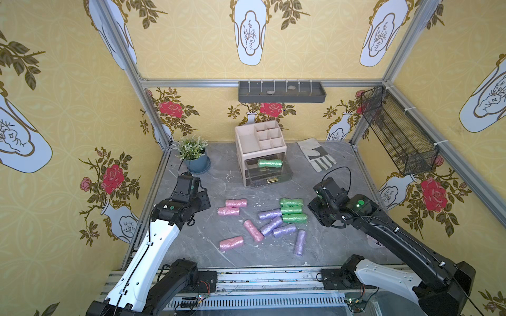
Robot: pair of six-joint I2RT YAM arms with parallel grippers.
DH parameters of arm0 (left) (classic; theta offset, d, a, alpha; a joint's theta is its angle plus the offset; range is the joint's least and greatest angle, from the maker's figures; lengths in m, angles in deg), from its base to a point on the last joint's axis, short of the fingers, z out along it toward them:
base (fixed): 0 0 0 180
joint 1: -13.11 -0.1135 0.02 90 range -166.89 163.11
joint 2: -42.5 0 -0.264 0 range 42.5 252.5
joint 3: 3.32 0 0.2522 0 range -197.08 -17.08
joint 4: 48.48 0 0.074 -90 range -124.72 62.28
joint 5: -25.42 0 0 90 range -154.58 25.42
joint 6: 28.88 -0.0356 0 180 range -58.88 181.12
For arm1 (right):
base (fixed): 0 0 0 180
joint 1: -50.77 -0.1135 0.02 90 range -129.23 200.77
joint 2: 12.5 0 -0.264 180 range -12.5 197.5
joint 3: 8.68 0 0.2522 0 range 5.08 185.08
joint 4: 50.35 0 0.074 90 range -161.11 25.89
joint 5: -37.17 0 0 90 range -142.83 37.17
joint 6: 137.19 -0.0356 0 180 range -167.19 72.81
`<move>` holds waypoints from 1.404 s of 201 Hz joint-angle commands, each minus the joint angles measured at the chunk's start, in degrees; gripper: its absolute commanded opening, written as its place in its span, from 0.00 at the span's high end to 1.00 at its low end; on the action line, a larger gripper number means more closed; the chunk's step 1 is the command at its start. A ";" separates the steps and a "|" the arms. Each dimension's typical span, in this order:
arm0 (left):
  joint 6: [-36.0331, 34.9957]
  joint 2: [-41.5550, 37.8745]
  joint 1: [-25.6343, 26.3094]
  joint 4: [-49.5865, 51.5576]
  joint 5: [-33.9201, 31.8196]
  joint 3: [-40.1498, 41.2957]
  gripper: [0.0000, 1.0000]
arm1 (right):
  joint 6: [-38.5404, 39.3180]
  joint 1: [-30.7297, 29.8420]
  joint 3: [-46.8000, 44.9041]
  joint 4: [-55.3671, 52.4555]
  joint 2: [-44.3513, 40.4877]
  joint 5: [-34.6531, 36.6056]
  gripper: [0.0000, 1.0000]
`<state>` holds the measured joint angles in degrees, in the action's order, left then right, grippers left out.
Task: Sort the rolls of trash bags by color and place them into the drawer
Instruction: Pick up the roll of trash bags from the center of the board.
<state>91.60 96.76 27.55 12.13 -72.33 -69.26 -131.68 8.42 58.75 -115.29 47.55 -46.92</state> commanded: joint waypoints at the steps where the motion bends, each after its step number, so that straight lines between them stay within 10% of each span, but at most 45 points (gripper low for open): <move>1: 0.24 -0.11 -0.09 -0.86 -0.30 0.84 0.43 | -7.07 -0.19 -2.25 4.67 2.42 -2.70 0.51; 282: 0.08 -1.09 -0.33 -1.58 0.71 1.73 0.41 | -18.70 1.18 -7.01 22.24 22.87 -9.21 0.56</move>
<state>91.62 95.76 27.26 11.58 -71.82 -67.91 -149.38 9.66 52.30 -93.83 70.00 -55.57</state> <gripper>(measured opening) 0.586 0.439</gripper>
